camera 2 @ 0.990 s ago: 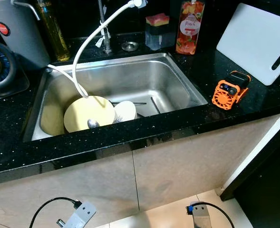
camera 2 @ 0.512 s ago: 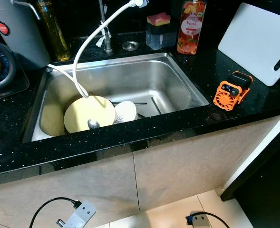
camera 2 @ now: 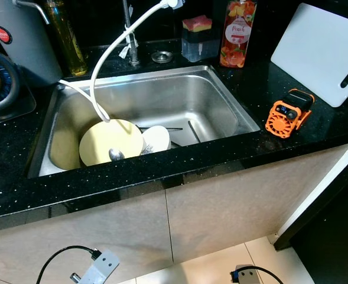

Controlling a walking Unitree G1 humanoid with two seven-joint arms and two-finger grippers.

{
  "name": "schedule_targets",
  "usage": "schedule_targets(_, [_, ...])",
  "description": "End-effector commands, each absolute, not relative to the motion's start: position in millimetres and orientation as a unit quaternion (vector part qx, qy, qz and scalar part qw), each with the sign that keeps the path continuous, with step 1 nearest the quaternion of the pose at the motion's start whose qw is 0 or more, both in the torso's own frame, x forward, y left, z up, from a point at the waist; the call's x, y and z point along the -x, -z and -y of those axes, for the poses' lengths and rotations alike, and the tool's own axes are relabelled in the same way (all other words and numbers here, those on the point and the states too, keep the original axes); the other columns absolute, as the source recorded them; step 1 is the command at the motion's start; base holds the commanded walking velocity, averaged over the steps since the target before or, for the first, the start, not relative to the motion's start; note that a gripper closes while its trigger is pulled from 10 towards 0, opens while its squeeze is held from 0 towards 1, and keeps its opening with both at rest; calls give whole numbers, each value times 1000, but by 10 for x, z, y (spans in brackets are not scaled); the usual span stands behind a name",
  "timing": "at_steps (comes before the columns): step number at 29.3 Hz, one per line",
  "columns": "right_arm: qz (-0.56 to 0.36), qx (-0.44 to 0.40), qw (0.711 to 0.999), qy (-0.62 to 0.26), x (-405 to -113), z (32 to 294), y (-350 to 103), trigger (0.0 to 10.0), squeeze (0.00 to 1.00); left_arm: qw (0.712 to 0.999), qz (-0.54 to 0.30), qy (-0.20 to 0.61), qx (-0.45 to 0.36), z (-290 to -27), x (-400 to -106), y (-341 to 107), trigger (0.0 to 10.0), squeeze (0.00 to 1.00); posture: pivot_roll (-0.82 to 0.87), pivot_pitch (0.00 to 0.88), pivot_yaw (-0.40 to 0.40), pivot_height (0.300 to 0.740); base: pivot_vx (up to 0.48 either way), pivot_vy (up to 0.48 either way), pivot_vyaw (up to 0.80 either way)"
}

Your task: Kitchen organization

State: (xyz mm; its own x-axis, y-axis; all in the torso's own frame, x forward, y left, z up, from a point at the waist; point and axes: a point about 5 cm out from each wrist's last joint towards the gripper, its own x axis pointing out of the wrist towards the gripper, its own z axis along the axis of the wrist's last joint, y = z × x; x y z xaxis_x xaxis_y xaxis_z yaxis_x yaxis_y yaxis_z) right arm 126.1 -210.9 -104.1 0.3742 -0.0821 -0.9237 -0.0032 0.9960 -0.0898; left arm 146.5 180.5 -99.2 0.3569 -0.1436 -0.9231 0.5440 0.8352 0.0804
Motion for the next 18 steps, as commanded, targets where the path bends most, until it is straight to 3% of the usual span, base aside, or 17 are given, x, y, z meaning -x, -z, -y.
schedule_targets(1, [-565,38,824,14,-1213,2068,1063,10000,0,746,-598,232,-180,-1799,-979,1148,10000,0,84,58,-11,740,0,0,0])
schedule_targets(18, [-562,47,826,3,-1262,2048,1051,10000,0,753,-601,213,-163,-1809,-974,1149,10000,0,124,61,-31,740,0,0,0])
